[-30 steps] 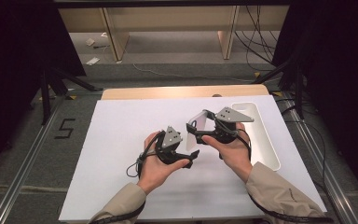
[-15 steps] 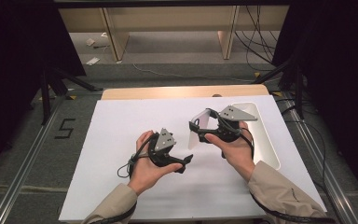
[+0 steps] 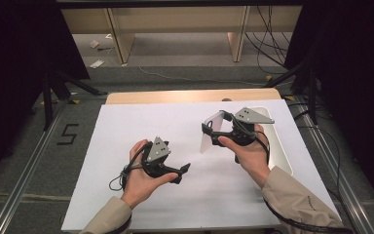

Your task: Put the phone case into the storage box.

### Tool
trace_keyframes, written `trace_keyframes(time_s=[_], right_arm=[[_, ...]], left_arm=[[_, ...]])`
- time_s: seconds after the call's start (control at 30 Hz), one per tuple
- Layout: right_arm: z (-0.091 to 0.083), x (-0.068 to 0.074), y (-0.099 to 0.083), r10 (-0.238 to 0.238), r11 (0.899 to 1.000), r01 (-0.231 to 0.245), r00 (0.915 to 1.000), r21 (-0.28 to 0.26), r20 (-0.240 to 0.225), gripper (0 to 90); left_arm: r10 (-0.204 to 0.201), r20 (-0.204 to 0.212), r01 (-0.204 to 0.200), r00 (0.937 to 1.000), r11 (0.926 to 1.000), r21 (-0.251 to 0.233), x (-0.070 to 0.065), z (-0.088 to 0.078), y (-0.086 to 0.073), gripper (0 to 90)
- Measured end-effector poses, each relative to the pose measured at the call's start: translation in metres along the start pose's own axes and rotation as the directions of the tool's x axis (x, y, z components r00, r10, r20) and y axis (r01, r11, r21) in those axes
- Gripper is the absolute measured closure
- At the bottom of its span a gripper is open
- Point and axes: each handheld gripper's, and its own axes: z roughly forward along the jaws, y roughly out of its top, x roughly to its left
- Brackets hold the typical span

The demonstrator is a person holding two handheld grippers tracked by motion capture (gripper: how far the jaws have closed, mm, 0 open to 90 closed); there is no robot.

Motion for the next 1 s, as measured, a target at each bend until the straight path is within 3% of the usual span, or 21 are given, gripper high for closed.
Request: trace_keyframes(time_s=[1.0], right_arm=[[-0.016, -0.024, 0.012, 0.024, 0.999, -0.022, 0.9968, -0.031, 0.076, 17.8]], left_arm=[[-0.002, -0.019, 0.002, 0.9998, 0.9998, 0.019, 0.010, -0.018, -0.015, 0.0]])
